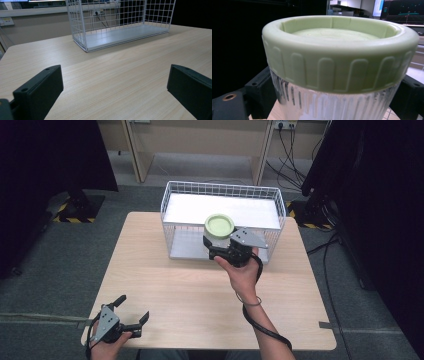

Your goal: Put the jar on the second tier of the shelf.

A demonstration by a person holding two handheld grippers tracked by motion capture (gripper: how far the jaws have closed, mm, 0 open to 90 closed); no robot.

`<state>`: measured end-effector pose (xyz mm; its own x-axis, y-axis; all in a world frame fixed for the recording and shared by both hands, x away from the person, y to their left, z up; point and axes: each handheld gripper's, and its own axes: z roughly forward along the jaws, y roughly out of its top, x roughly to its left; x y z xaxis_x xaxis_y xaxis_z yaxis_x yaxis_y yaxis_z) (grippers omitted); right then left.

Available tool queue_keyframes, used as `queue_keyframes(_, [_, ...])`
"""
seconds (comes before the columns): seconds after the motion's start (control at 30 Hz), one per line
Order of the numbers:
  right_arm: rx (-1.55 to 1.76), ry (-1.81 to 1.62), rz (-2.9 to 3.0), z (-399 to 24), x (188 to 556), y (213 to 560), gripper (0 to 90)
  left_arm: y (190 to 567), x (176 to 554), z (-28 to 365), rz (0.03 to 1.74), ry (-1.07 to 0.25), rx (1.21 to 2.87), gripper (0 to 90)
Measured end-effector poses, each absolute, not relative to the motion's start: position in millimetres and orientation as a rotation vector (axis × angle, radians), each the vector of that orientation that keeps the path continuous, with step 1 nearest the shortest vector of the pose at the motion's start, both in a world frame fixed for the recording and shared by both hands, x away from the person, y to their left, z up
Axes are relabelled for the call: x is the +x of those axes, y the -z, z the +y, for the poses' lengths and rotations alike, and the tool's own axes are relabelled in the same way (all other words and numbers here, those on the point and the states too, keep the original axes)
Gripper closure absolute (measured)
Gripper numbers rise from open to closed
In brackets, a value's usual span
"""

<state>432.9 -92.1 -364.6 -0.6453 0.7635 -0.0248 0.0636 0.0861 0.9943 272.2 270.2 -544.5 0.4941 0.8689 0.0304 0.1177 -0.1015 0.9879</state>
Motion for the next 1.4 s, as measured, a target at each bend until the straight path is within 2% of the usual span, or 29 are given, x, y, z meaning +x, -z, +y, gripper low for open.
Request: queue_keyframes(1.4, [0.909,-1.558,1.641,-109,466,310,11.4,545,272,271,0.885,-0.792,1.555,0.0])
